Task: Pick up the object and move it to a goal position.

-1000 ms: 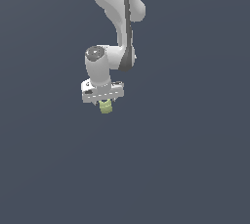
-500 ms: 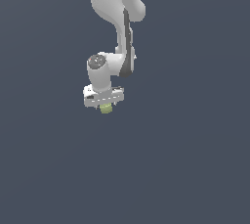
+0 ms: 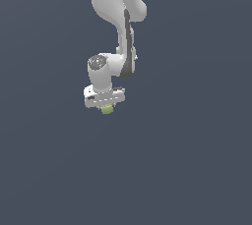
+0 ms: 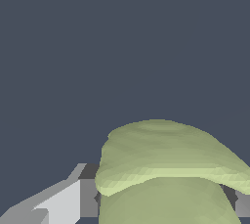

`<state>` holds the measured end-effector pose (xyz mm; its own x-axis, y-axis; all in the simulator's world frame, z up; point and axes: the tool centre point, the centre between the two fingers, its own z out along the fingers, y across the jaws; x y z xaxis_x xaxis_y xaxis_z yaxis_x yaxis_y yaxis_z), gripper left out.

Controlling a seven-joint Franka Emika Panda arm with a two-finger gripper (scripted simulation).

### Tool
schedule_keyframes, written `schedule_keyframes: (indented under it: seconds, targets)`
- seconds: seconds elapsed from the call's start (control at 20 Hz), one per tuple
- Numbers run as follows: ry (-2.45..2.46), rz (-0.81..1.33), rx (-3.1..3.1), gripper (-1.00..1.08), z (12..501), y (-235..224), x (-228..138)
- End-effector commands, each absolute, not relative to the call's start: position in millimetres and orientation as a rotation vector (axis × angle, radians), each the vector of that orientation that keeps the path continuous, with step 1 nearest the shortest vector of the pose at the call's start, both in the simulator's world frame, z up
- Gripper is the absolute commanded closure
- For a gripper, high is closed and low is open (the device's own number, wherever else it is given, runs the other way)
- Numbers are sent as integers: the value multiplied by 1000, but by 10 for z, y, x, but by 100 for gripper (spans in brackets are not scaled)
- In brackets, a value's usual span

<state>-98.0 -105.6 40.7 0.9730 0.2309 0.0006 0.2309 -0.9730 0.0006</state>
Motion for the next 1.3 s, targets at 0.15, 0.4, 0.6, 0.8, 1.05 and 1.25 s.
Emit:
schedule_keyframes:
  seconds: [0.15,0.4,0.6,0.8,1.05,1.25]
  targets:
    - [366,1,3120,108,407,-1045,-970]
    - [366,1,3120,108,411,-935,-866]
    - [366,1,3120,108,417,-770,-709]
    - [366,1,3120,108,425,-552,-499]
    - [366,1,3120,108,436,-228,-182]
    - [366,1,3120,108,446,28,73]
